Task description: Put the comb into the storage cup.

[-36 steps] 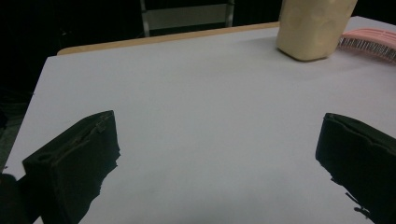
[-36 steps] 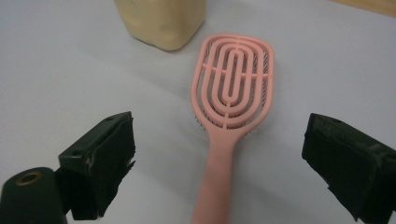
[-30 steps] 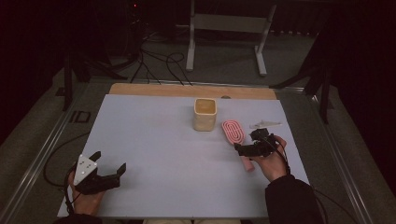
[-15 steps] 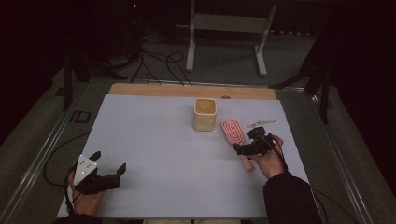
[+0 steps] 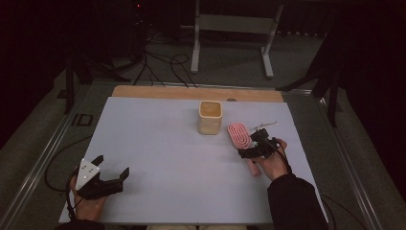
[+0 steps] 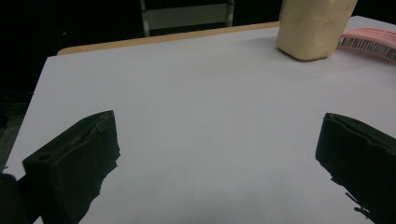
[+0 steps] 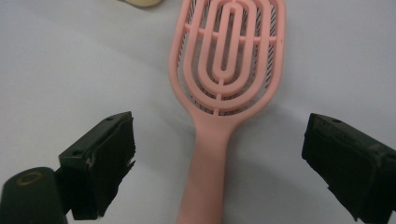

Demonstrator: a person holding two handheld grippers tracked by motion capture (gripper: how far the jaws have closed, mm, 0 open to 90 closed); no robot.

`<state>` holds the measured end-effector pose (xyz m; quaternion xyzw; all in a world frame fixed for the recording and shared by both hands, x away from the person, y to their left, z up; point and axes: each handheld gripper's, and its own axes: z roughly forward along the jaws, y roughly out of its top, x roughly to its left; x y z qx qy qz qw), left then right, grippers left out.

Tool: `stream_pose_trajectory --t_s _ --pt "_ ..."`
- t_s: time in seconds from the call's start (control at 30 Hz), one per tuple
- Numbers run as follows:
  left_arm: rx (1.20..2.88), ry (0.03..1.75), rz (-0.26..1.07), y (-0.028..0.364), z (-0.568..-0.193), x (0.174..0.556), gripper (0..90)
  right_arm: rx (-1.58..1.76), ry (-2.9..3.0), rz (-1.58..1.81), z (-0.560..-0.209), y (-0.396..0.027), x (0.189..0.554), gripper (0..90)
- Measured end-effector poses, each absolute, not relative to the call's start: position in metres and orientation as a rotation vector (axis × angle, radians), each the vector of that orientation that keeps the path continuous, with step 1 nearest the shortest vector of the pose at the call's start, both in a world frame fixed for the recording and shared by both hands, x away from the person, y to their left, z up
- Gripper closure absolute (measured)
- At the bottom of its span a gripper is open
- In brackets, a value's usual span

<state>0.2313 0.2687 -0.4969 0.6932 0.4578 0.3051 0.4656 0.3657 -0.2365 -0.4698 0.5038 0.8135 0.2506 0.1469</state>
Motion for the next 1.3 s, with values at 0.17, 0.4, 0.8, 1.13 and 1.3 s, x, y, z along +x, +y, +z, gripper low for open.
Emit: stream_pose_trajectory --t_s 0.17,0.4,0.8,1.13,1.3 --pt "1.704 1.124 0.75 0.268 -0.497 0.231 0.3 1.464 2.356 0.7 -0.474 -0.235 0.37 9.3" --pt "1.703 1.125 0.75 0.269 -0.497 0.231 0.3 1.47 2.376 0.663 -0.477 -0.23 0.374 9.4" --pt "1.703 1.125 0.749 0.269 -0.497 0.232 0.3 1.507 2.417 0.593 -0.487 -0.227 0.382 24.4" --pt "1.703 1.126 0.749 0.269 -0.497 0.232 0.3 1.524 2.476 0.51 -0.494 -0.224 0.387 48.2" --pt "1.701 1.127 0.748 0.269 -0.497 0.232 0.3 1.54 2.474 0.483 -0.496 -0.223 0.389 53.7"
